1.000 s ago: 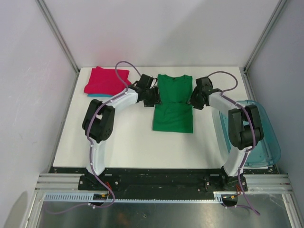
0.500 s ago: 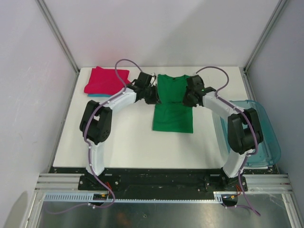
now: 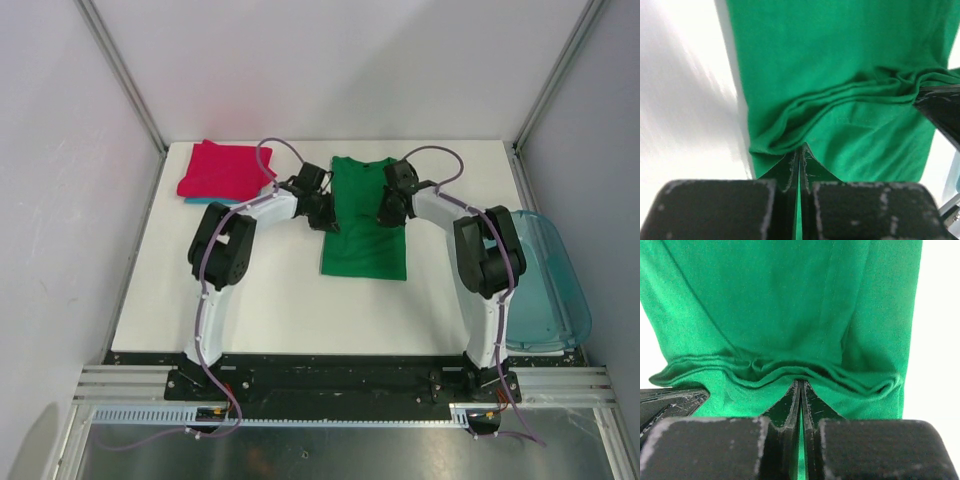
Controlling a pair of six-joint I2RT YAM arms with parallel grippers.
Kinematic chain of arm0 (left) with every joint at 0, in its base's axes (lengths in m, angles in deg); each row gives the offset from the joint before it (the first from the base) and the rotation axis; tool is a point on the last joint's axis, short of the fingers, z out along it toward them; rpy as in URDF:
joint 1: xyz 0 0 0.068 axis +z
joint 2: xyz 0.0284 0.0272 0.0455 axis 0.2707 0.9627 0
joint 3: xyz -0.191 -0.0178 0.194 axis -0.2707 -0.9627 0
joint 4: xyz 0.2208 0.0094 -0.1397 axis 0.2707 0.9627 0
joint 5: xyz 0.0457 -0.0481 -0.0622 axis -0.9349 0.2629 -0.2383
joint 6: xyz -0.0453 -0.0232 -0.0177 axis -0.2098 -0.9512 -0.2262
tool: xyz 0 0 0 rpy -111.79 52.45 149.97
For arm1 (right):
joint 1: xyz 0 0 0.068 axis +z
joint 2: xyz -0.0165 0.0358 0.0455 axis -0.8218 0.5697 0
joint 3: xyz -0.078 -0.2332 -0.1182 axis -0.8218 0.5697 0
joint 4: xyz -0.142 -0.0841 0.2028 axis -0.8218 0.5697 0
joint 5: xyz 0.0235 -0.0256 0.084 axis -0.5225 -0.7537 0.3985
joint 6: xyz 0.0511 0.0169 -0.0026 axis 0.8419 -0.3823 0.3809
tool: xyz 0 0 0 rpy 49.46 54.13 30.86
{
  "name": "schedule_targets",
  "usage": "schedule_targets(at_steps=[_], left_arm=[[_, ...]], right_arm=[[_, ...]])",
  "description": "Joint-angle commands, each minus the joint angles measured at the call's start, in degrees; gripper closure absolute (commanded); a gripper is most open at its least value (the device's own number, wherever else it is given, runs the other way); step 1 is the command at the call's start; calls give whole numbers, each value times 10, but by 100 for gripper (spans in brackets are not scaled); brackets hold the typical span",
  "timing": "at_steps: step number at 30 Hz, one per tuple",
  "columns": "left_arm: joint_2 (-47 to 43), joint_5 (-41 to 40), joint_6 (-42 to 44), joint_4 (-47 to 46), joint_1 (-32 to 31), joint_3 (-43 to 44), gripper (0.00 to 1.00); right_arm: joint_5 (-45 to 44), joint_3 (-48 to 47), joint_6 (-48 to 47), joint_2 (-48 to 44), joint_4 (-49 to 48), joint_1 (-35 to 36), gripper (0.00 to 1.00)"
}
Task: Fold and stack the t-shirts
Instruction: Fold the folded rectangular tshirt in 1/3 of the way
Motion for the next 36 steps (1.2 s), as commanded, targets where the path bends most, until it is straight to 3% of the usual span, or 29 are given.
schedule_targets(at_steps=[1,36], left_arm=[[27,-23,22,-7,23,49,100],[19,-45,18,-8,40,18,100]], right_arm=[[5,-48,-3,29,-6,-20,95],[29,-31,-11,36,10,-96,97]])
